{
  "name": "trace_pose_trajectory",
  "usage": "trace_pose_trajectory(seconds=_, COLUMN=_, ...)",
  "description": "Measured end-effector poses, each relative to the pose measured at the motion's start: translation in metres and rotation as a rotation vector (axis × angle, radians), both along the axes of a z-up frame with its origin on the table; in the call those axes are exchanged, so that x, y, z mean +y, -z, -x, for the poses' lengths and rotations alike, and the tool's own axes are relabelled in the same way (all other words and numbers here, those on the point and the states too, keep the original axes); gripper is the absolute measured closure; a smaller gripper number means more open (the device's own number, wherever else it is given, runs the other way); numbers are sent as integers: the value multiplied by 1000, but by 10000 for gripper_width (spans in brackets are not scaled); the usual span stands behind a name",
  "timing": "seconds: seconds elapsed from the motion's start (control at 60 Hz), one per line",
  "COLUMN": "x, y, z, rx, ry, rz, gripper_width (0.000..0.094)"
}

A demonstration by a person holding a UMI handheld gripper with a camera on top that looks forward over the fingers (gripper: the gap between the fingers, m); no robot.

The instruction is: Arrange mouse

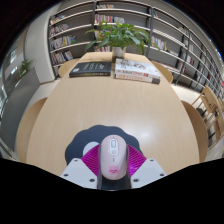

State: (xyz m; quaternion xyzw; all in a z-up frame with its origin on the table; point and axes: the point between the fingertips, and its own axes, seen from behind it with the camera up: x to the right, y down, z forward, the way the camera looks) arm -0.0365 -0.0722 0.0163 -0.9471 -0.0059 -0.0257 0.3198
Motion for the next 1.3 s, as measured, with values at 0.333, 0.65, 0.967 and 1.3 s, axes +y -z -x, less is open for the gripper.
trace_pose_trajectory(seconds=0.333, x=-10, y=32, z=7, rx=13, ry=25, rz=62, gripper_width=376)
trace_pose_trajectory(seconds=0.65, x=-5, y=-86, z=22, rx=22, ry=-20, rz=-92, gripper_width=242)
trace_pose_trajectory(seconds=0.967, x=-82, y=-193, z=27, rx=-9, ry=17, rz=-254, gripper_width=243)
trace_pose_trajectory(seconds=1.3, x=-164, y=-201, z=38, rx=-11, ry=41, rz=-263, gripper_width=243)
